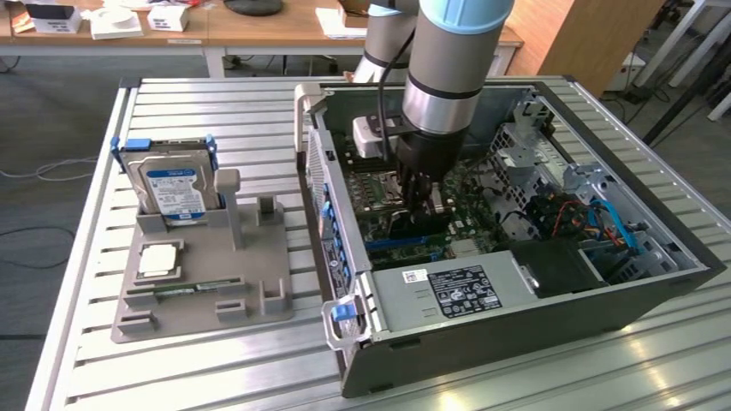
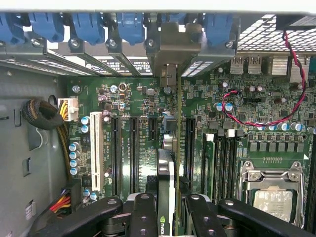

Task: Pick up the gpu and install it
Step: 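Insert the gpu into the slot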

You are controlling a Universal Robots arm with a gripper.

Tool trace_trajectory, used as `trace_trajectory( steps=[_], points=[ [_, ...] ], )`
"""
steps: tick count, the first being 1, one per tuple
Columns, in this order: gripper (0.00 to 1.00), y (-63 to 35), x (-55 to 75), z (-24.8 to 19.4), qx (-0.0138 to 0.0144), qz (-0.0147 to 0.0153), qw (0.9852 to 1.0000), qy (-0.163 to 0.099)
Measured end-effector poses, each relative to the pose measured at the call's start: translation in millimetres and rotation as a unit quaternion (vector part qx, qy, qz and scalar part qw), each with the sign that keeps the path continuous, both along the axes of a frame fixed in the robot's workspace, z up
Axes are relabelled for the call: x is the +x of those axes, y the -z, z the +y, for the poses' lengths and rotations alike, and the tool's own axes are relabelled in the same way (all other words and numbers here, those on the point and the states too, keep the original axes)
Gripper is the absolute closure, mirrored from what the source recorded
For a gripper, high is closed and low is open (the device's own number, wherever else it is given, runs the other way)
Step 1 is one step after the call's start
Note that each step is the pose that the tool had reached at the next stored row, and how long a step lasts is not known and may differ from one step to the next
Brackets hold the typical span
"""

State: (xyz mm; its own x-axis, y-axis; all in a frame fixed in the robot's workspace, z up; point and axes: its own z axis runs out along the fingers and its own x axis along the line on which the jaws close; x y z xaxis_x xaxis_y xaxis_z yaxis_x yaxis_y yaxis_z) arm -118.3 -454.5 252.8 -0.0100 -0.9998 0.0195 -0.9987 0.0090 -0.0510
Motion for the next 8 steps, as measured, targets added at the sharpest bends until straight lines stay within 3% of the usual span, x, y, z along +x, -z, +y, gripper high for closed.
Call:
trace_trajectory(
  steps=[8],
  points=[
    [0.73, 0.0, -0.8, 0.0, 0.0000, 0.0000, 1.0000, 0.000]
  ],
)
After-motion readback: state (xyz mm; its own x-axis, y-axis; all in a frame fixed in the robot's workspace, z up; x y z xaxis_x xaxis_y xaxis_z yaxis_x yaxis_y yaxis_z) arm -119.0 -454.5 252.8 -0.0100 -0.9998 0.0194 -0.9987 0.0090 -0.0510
